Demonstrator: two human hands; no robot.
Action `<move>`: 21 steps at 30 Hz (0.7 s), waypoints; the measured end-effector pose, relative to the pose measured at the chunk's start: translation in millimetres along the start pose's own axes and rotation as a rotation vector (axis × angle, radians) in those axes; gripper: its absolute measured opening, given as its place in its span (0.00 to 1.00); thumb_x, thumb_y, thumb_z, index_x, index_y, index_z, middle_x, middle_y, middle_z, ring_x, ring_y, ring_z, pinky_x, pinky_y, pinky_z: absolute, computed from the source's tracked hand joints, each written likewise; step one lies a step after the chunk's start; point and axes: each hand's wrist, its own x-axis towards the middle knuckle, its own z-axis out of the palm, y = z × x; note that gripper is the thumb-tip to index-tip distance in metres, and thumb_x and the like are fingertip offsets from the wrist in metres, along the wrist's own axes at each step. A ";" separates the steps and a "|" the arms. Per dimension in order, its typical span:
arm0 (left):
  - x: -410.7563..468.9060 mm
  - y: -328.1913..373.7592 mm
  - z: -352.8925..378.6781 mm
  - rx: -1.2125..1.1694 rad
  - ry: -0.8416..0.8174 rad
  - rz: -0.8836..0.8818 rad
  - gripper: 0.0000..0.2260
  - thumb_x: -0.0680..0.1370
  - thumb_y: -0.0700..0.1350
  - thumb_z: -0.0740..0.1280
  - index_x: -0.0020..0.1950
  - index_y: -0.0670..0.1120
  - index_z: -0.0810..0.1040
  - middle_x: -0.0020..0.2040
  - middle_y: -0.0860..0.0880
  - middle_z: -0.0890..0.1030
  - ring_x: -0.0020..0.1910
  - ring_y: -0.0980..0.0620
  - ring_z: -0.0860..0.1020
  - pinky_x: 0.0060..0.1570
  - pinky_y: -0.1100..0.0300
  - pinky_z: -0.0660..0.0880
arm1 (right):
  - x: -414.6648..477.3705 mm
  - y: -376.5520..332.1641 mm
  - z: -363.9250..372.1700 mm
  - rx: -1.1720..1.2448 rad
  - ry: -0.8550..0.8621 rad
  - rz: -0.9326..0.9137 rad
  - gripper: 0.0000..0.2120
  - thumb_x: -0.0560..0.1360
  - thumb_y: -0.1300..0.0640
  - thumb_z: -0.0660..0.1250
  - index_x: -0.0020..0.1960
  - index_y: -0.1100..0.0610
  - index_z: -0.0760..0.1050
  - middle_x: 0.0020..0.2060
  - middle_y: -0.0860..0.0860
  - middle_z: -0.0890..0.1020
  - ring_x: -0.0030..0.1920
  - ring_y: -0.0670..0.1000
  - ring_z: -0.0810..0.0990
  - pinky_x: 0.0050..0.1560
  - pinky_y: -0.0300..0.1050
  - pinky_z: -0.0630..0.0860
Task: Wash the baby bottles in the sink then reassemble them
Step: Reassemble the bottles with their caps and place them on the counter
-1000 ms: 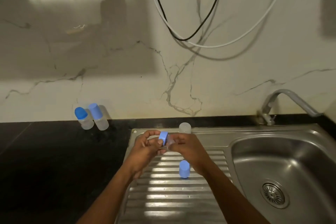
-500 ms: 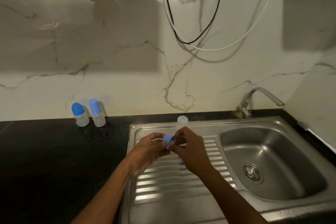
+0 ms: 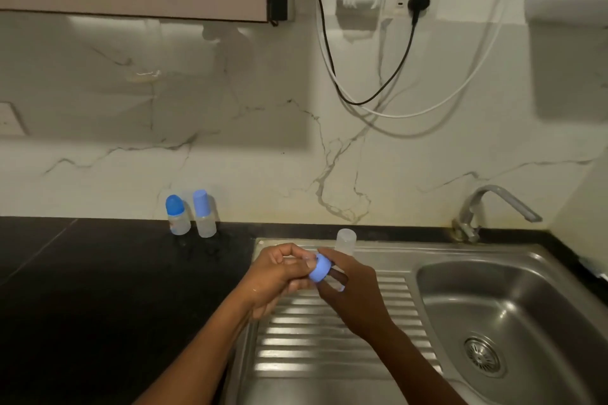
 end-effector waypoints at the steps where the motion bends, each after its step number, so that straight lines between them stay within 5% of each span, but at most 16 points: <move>1: -0.3 -0.9 5.3 0.016 0.037 0.012 0.03 0.74 0.37 0.74 0.47 0.40 0.84 0.51 0.35 0.84 0.54 0.37 0.83 0.58 0.41 0.79 | 0.4 -2.0 -2.5 -0.014 -0.013 -0.041 0.21 0.72 0.51 0.75 0.63 0.52 0.76 0.53 0.43 0.83 0.54 0.36 0.80 0.58 0.32 0.75; 5: -1.7 -4.0 31.2 0.198 0.151 0.136 0.03 0.75 0.36 0.74 0.44 0.44 0.86 0.49 0.44 0.86 0.52 0.43 0.84 0.54 0.48 0.81 | -1.2 5.4 -17.9 0.025 0.029 -0.095 0.22 0.71 0.43 0.72 0.61 0.51 0.77 0.51 0.41 0.82 0.52 0.34 0.79 0.54 0.28 0.74; 7: -1.6 -5.1 48.0 0.354 0.250 0.240 0.05 0.74 0.37 0.75 0.42 0.47 0.87 0.50 0.52 0.86 0.53 0.51 0.83 0.55 0.53 0.80 | -3.6 11.4 -29.0 0.055 0.022 -0.109 0.18 0.72 0.47 0.72 0.60 0.50 0.78 0.49 0.40 0.83 0.49 0.36 0.80 0.50 0.26 0.73; 13: -13.0 -17.3 109.0 0.512 0.489 0.443 0.04 0.78 0.40 0.70 0.44 0.47 0.81 0.39 0.56 0.83 0.43 0.54 0.82 0.42 0.64 0.79 | -17.6 16.8 -53.1 0.118 0.136 -0.106 0.16 0.73 0.50 0.71 0.59 0.40 0.75 0.41 0.35 0.82 0.42 0.38 0.81 0.43 0.26 0.73; 16: -15.1 -25.7 119.3 0.447 0.552 0.474 0.05 0.79 0.41 0.70 0.43 0.46 0.80 0.39 0.53 0.83 0.42 0.51 0.83 0.42 0.60 0.81 | -23.6 21.1 -63.4 0.184 0.094 -0.128 0.15 0.74 0.48 0.70 0.56 0.31 0.73 0.42 0.38 0.82 0.41 0.44 0.82 0.41 0.36 0.78; 21: -18.2 -21.5 112.9 0.674 0.386 0.447 0.06 0.79 0.41 0.70 0.43 0.47 0.78 0.39 0.52 0.82 0.40 0.51 0.82 0.43 0.53 0.82 | -30.1 38.2 -81.9 0.234 -0.083 -0.130 0.16 0.76 0.50 0.69 0.62 0.38 0.74 0.47 0.42 0.83 0.46 0.48 0.83 0.46 0.51 0.81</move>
